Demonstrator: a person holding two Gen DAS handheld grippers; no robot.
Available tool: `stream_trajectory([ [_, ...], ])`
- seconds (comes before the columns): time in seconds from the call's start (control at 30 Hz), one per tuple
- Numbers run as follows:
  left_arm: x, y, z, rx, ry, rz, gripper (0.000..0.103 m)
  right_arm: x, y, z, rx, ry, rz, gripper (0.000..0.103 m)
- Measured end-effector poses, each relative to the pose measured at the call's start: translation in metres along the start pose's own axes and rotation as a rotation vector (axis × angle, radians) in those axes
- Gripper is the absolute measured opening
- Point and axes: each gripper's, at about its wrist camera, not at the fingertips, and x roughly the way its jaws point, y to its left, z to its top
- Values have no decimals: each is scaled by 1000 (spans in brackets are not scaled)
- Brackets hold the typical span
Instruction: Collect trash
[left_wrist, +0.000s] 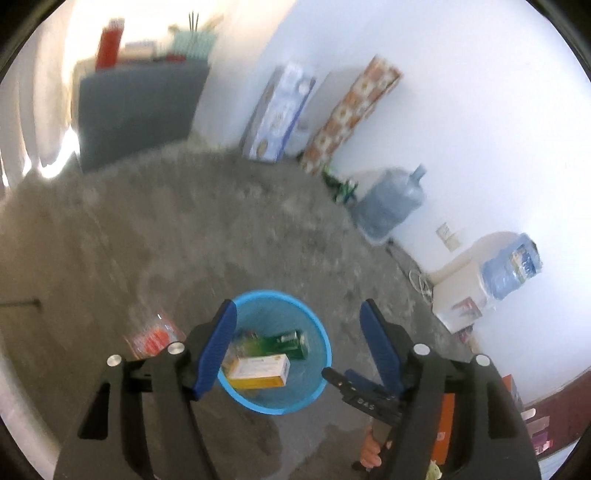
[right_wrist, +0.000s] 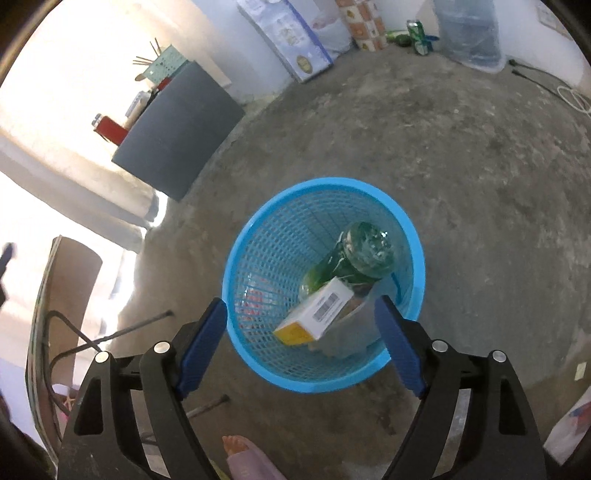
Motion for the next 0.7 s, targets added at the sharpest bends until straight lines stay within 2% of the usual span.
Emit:
stream_trajectory([
  [0.2, -91, 18, -7, 1, -98, 48, 77, -8, 23, -1, -33, -24, 75, 78],
  [0.4, -178, 69, -37, -60, -195, 156, 83, 0, 99, -15, -247, 57, 151, 78],
  [0.53, -227, 103, -56, -120, -253, 217, 83, 45, 165, -12, -432, 200, 128, 82],
  [0.67, -273, 131, -72, -150, -329, 299, 84, 130, 215, 1, -524, 396, 54, 83],
  [0.7, -283, 137, -76, -160, -345, 315, 85, 163, 228, 3, -552, 466, 18, 84],
])
